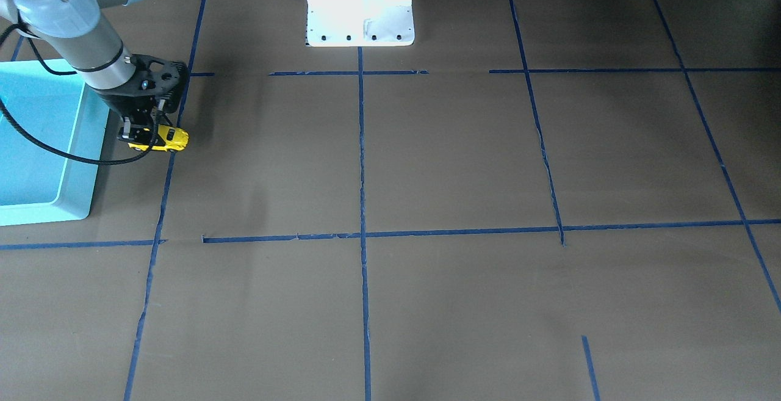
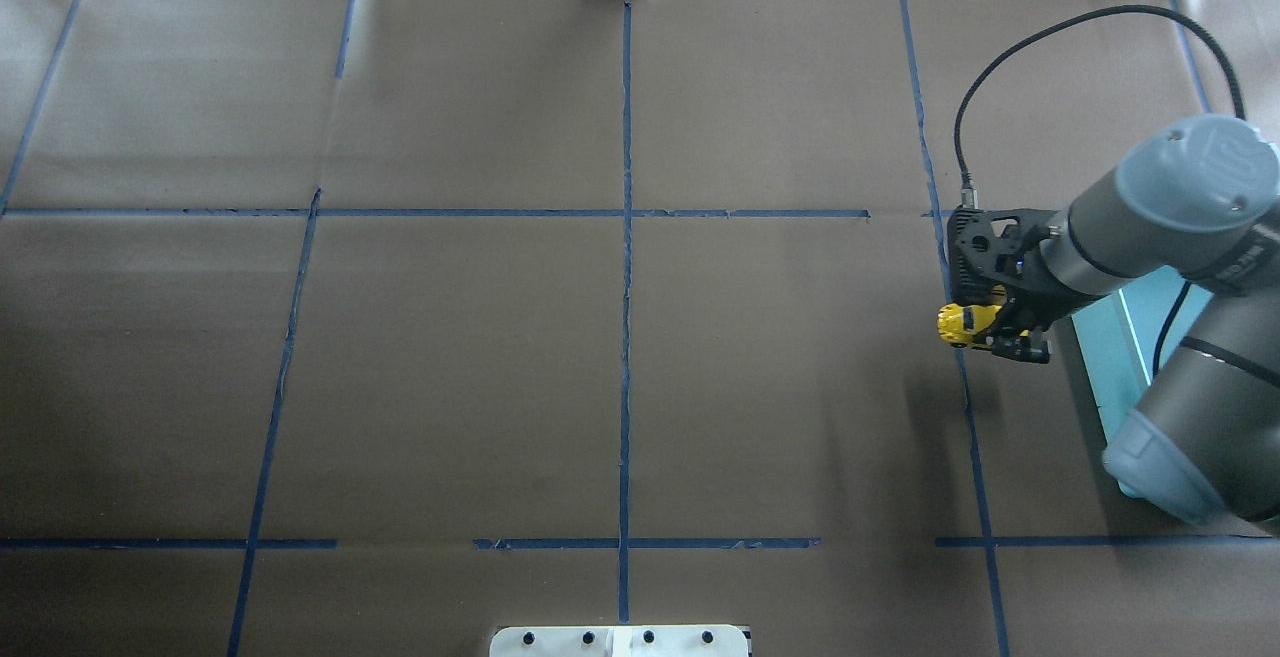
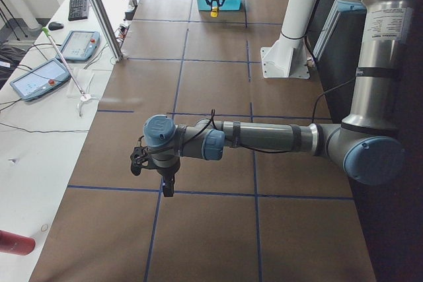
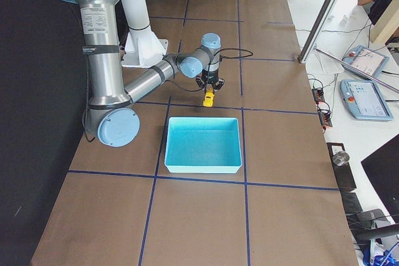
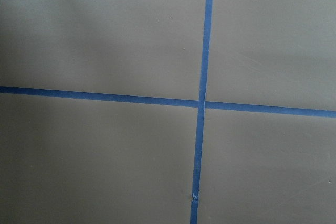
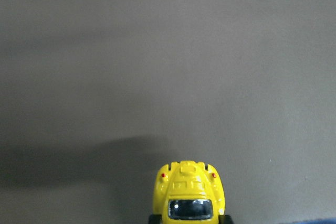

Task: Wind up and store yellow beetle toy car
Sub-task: 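Lift the car with the right gripper and carry it into the blue bin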

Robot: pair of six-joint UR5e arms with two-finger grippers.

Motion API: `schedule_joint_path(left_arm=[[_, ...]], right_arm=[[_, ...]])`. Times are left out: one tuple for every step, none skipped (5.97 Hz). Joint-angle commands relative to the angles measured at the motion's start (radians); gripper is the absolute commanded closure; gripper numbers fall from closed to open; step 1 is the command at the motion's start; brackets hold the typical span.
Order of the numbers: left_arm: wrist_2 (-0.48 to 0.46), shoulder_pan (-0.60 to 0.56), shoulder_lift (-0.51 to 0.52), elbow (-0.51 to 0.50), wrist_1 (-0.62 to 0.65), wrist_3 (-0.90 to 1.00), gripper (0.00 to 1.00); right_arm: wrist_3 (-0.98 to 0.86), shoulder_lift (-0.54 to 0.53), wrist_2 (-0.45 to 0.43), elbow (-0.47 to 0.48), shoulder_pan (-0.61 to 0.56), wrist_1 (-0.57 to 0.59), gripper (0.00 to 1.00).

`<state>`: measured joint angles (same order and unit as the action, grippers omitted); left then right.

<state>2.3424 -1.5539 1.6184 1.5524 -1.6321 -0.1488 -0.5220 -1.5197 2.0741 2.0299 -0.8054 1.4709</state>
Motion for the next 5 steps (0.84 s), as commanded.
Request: schedule_joint_path(left_arm=[[0.000,0.000,0.000,0.000,0.000,0.000,0.00],[0.000,0.000,0.000,0.000,0.000,0.000,0.00],[0.000,0.000,-0.002,0.000,0.000,0.000,0.00],[0.000,0.000,-0.002,0.000,0.000,0.000,0.00],[0.000,0.000,-0.002,0.000,0.000,-0.002,0.00]], right_arm=[[-0.228,-0.176,0.091,0.087,-0.184,-0.001,1.00],[-0.350,-0.262,0.095,0.096,-0.260,-0.003,1.00],[-0.424,-0.316,0.093,0.090,-0.276,-0.010,0.99],[-0.441,-0.313,0.069,0.069,-0.276,-0.014,0.99],[-0.444,-0.309,0.061,0.034,-0.275,-0.017,0.98]])
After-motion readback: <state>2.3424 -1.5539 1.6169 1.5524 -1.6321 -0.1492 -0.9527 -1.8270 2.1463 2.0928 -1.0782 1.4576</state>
